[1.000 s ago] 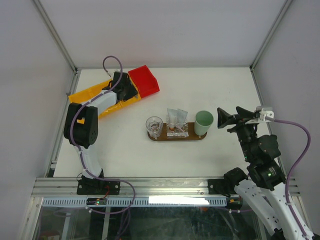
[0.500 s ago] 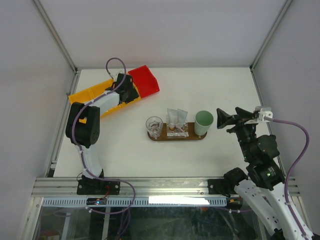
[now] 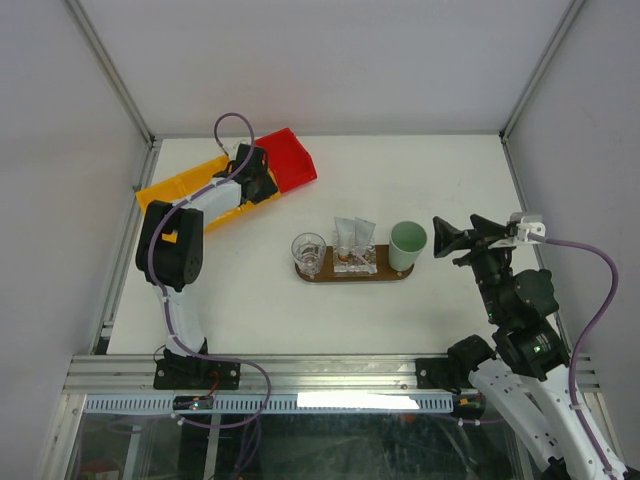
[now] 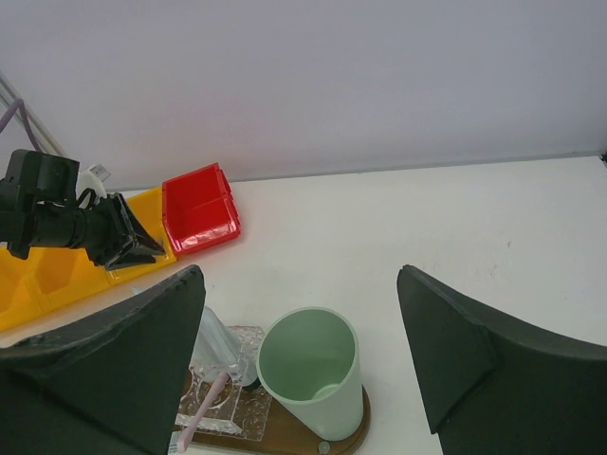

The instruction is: Prepare toiletry sets of a toothbrush and toothpaste on the tray

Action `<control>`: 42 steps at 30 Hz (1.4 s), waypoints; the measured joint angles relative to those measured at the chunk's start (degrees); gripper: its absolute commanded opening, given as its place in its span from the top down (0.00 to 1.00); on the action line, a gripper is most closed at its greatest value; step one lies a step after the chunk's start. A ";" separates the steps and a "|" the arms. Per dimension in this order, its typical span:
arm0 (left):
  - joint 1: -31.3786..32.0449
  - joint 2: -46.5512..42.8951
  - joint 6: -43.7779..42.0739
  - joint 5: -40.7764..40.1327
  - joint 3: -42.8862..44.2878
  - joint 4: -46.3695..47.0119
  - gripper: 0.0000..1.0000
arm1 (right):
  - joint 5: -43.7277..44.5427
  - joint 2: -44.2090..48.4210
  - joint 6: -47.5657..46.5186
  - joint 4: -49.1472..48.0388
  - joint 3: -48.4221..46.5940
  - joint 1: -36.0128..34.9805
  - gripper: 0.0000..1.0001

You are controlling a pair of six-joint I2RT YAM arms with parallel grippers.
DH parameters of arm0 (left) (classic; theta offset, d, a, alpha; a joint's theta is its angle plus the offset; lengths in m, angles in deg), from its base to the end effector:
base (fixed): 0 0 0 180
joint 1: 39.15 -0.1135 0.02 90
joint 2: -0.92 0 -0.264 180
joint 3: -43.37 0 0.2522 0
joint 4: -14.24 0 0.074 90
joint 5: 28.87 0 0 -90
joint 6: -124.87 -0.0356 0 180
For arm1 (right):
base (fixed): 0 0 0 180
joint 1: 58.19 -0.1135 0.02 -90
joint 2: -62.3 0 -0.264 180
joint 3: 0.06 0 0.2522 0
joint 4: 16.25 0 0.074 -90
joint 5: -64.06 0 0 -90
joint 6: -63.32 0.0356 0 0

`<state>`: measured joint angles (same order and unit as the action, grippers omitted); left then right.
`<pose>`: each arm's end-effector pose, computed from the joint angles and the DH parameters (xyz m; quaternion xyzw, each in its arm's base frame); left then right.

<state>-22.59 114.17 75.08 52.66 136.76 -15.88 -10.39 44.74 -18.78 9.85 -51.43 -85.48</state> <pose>0.4152 -0.1180 0.1867 -0.2168 0.9120 -0.1012 0.3332 0.0801 0.0306 0.3480 -0.0094 0.6598 0.1407 0.7381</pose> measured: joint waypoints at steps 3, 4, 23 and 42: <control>0.00 0.02 0.20 -0.02 0.07 -0.42 0.80 | 0.00 0.00 0.00 0.00 0.00 0.00 0.14; -0.02 0.02 0.24 -0.02 0.07 -0.44 0.82 | 0.00 0.02 0.00 0.00 0.00 0.00 0.14; -0.02 -9.64 3.26 -4.22 -4.57 -2.10 1.00 | 0.00 0.11 0.00 0.00 0.00 0.00 0.14; 1.49 -43.71 -6.95 7.04 -16.74 4.81 1.00 | -4.20 -2.10 2.45 2.43 -1.49 0.00 0.15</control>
<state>-21.10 70.46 68.13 59.70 120.02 -11.07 -14.59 42.64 -16.33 12.28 -52.91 -85.48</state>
